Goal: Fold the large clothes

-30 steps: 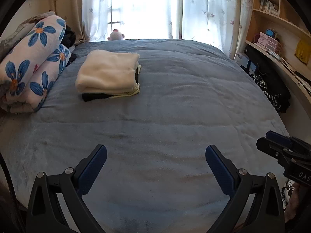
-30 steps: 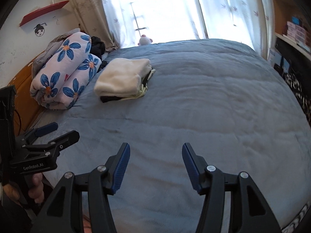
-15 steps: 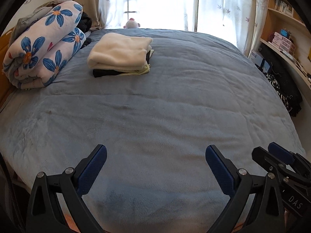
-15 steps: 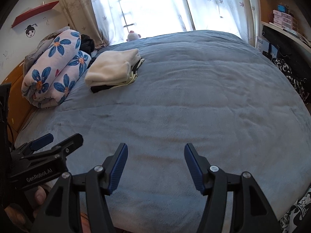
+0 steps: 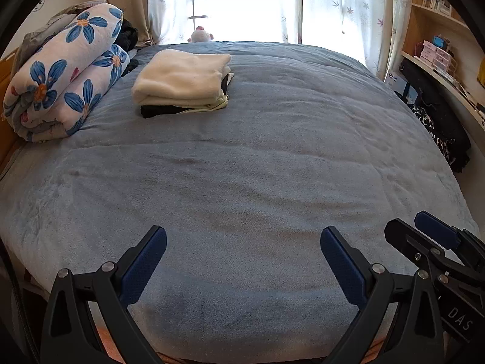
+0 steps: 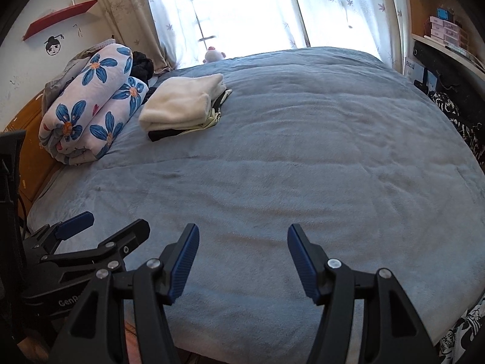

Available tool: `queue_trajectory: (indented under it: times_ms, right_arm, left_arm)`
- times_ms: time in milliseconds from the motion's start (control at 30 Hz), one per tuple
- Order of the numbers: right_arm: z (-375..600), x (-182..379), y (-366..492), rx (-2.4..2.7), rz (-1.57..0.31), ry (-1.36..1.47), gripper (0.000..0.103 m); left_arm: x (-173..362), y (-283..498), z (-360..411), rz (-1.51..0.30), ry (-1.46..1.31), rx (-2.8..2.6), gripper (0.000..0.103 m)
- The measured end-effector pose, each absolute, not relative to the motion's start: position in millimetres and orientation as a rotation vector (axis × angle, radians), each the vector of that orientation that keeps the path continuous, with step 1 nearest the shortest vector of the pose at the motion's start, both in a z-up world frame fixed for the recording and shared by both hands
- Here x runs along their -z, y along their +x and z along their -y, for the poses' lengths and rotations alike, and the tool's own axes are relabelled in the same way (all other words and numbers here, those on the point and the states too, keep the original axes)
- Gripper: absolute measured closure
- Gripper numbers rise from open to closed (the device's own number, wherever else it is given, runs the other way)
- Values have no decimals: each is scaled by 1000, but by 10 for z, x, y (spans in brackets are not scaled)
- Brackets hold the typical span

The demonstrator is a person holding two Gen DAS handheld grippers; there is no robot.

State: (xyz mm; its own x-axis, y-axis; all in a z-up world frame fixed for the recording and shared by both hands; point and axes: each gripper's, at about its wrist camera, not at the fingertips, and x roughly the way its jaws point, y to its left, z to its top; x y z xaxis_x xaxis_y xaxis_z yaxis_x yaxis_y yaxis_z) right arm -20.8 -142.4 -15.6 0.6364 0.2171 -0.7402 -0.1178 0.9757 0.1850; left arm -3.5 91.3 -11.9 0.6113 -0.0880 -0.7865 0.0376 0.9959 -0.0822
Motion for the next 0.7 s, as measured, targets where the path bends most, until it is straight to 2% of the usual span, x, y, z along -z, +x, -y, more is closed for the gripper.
queue_trajectory:
  times_ms: [700]
  right_arm:
    - [1551,157,-231,-150,-860,155,42]
  left_arm:
    - [123,30,-889,-919,-43,94,2]
